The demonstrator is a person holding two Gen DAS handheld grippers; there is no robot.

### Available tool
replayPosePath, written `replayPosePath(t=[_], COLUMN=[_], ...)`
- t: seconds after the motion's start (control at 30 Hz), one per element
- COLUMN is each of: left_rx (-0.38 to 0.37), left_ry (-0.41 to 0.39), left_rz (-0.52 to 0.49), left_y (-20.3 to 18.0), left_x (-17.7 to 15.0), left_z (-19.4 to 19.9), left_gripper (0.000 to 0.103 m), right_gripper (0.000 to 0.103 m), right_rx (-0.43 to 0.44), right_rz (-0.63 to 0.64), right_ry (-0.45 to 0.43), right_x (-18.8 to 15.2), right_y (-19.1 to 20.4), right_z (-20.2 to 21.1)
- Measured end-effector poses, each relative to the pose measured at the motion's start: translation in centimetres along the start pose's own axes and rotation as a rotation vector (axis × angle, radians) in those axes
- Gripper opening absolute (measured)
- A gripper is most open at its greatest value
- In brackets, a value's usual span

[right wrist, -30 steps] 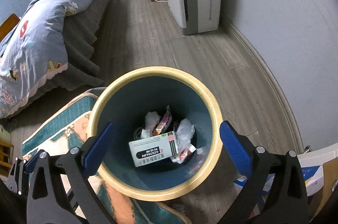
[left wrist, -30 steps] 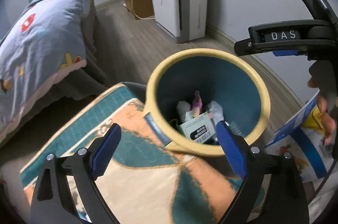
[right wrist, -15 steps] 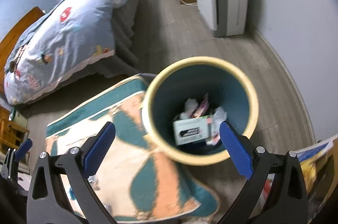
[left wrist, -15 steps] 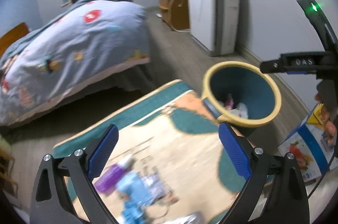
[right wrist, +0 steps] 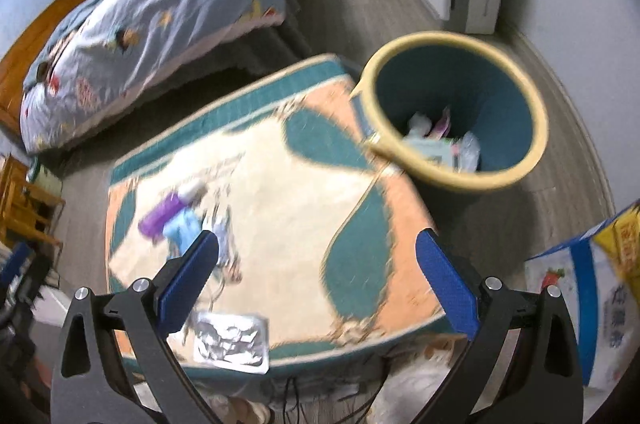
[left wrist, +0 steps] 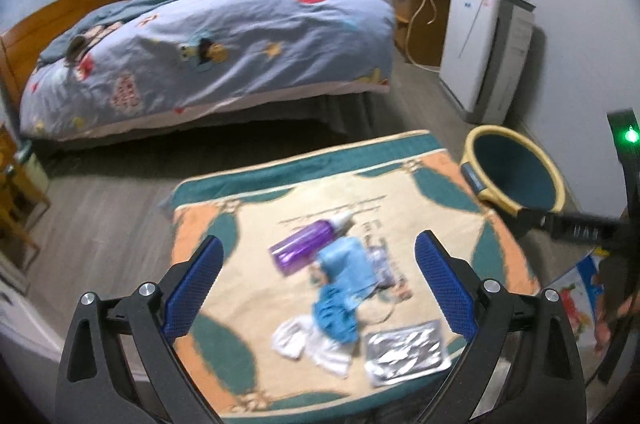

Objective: Collect trash
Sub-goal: 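Move both open tools back over the remaining trash on the cushion, then grasp the silver foil blister pack with the right tool while the left tool grasps the blue glove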

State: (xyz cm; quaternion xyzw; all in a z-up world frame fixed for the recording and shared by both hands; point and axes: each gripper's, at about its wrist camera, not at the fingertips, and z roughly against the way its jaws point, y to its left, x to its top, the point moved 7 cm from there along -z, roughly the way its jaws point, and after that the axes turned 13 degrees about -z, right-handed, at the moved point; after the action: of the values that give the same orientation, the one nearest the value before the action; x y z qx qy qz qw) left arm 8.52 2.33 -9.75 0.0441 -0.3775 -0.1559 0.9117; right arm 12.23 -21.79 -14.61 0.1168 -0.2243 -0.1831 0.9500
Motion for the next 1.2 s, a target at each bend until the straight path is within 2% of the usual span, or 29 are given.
replayPosePath(t=[0.17, 0.33, 0.6, 0.77, 0.93, 1.2], left_rx=[0.031, 0.012, -0.019, -0.032, -0.039, -0.028], left_ry=[0.03, 0.036, 0.016, 0.008, 0.007, 0.009], left_rz=[0.014, 0.071, 0.088, 0.107, 0.115, 0.107], left_y=[2.3, 3.6, 3.6, 3.7, 3.7, 3.9], left_x=[-1.9, -2.4, -1.7, -1.3, -1.0, -1.1], left_z=[-0.2, -0.4, -0.5, -0.5, -0.9, -1.2], left_gripper=[0.096, 0.096, 0.096, 0.096, 0.096, 0.096], right_gripper=[0.097, 0.097, 0.097, 0.097, 0.097, 0.097], right_rx=[-0.006, -0.036, -0.088, -0.079, -0.142, -0.126], right_rz=[0.095, 0.255, 0.422, 0.451, 0.517, 0.394], right_ry=[0.078, 0.13, 0.201, 0.231, 0.232, 0.198], right_x=[-5.8, -10.6, -15.7, -17.2, -17.5, -13.8], right_y=[2.4, 4.7, 5.2, 5.3, 5.2, 4.6], right_z=[-2.5, -4.2, -6.1, -6.2, -7.8, -9.6])
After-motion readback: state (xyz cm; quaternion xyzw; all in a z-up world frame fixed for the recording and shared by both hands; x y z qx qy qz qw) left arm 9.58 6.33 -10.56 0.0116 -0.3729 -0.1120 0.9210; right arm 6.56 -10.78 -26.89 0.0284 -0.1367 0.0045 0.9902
